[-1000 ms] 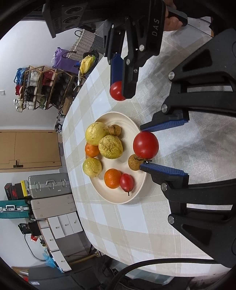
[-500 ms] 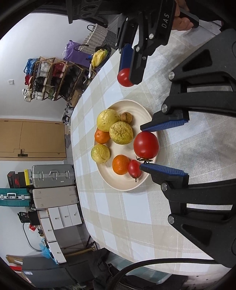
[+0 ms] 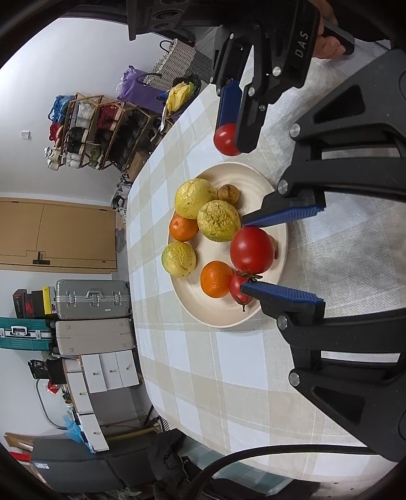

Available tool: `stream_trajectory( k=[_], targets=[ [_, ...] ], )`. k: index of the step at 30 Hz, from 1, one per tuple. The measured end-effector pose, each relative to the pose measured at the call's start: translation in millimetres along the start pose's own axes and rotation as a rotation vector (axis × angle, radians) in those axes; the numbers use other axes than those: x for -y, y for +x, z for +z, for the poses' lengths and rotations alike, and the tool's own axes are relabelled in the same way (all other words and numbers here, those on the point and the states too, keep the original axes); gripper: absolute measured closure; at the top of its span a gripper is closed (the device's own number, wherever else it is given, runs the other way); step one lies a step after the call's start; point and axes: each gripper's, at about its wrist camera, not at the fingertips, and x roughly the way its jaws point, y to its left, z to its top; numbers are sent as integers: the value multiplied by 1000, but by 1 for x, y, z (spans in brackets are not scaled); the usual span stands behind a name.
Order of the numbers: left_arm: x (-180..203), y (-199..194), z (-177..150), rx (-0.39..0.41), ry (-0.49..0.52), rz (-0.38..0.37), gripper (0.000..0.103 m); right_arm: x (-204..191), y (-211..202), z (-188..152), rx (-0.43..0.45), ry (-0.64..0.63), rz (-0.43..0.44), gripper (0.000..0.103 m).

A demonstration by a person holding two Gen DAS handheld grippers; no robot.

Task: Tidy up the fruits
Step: 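Carry both red tomatoes over the cream plate with both tools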

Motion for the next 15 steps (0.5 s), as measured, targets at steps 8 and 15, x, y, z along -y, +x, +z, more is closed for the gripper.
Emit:
stream_trajectory(
  k=[8, 15],
  targets=[
    [-3, 23, 7, -10, -14, -1, 70, 3, 15, 5, -20, 7, -6, 71],
    [-2, 38, 11, -22, -6, 0, 70, 5, 29, 8, -39, 15, -6, 71]
  ],
)
